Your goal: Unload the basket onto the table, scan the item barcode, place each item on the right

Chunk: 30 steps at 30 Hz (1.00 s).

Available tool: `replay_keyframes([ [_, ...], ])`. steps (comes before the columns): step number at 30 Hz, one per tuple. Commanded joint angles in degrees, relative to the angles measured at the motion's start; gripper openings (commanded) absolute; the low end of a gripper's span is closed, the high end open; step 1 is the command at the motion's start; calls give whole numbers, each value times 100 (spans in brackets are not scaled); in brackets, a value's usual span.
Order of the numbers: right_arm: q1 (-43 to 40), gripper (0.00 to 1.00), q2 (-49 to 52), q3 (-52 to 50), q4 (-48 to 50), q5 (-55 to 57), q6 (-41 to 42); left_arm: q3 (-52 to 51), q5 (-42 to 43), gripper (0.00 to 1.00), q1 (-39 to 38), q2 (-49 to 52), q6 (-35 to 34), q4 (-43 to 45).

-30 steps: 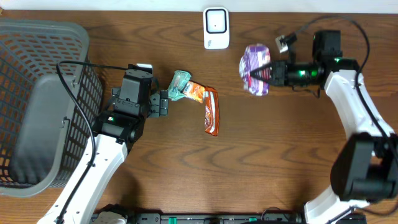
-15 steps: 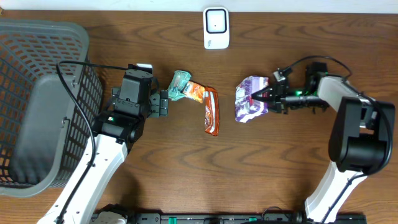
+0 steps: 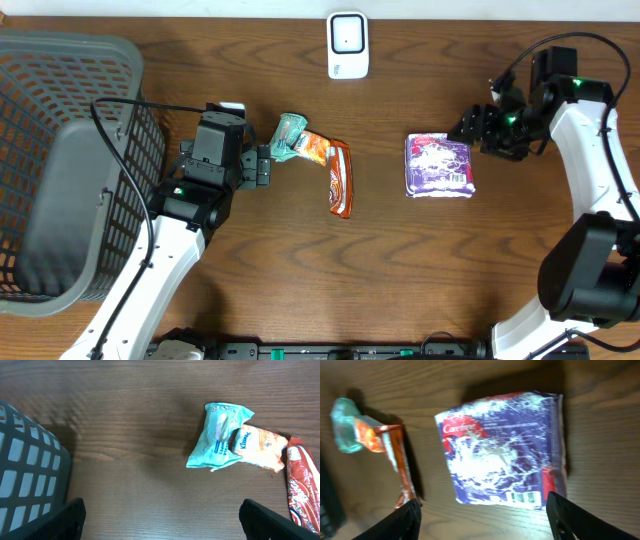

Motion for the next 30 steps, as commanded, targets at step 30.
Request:
replay_keyframes([
  [30,3427,81,39,-953,1528,5488,2017,9,-15,98,15,2,-55,-15],
])
